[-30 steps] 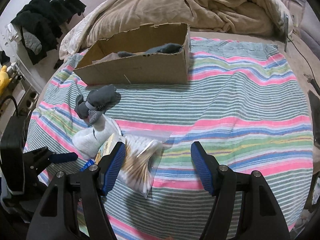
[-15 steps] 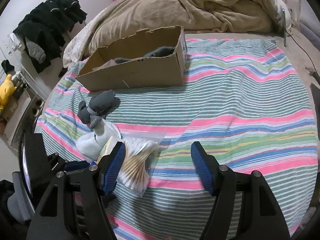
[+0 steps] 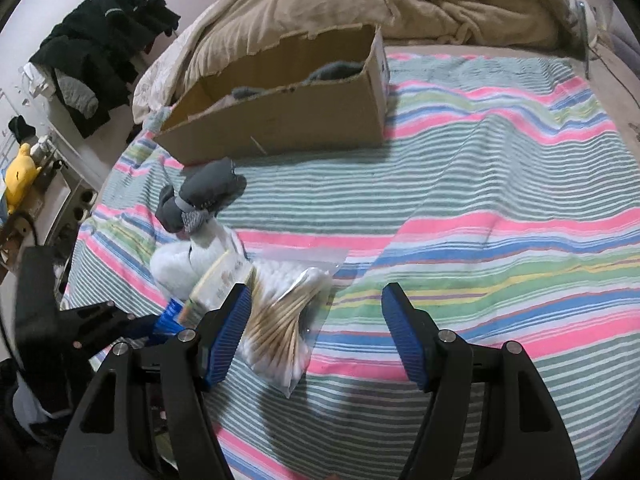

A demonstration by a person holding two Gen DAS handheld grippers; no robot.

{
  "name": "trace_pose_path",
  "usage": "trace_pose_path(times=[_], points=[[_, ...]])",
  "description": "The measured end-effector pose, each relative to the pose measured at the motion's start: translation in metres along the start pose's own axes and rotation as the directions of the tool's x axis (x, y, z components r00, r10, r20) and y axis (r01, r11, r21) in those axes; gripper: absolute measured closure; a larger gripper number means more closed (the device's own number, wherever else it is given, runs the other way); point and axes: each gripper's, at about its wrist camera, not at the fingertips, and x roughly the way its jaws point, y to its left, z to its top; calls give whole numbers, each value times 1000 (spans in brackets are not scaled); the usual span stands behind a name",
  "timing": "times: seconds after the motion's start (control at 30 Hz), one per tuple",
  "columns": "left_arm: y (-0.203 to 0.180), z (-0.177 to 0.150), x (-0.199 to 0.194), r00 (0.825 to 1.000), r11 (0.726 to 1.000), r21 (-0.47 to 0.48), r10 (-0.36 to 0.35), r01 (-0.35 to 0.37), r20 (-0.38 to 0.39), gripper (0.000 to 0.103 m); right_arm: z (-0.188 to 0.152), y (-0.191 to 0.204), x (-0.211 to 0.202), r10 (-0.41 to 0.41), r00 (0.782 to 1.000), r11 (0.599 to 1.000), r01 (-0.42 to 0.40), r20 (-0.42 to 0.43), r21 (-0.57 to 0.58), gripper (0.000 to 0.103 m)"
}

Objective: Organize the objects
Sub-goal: 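Grasp the blue tissue pack with the left gripper while the right gripper grasps the cotton-swab bag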

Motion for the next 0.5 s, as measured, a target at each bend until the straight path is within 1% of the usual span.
trace_pose_path(times=[0.1, 0.2, 0.23, 0.27, 0.3, 0.33, 0.4, 0.43, 0.47, 0.5], points=[[12, -3, -6, 1000, 999, -37, -8, 9, 24, 54, 1, 2, 9, -18, 999, 1000, 18, -30, -5, 32], [28, -9, -11, 999, 997, -72, -23, 26, 45, 54, 2, 9, 13, -28, 999, 999, 27, -42, -29, 32], [32, -4, -13, 999, 997, -76, -25, 29, 47, 54, 2, 12, 15, -30, 999, 999, 29, -45, -37, 32], [25, -9, -17, 998, 996, -80, -28, 32, 52, 54, 2, 14, 15, -33, 998, 998, 30, -50, -46, 32], [27, 0, -13, 998, 996, -86, -32, 37, 58, 54, 2, 18, 17, -38, 998, 998, 35, -55, -59, 32], [32, 0, -15, 997, 995, -90, -39, 44, 61, 54, 1, 21, 18, -40, 997, 997, 36, -59, -68, 33], [29, -8, -15, 996, 994, -97, -47, 54, 71, 54, -2, 27, 22, -40, 997, 995, 34, -70, -90, 36], [32, -9, -15, 996, 993, -104, -54, 62, 77, 54, -4, 31, 24, -40, 996, 995, 32, -78, -96, 41], [28, -6, -10, 995, 992, -106, -59, 68, 81, 54, -6, 34, 27, -37, 996, 995, 29, -87, -98, 49], [27, -4, -9, 994, 992, -106, -64, 72, 85, 54, -8, 37, 30, -25, 995, 995, 15, -101, -99, 52]])
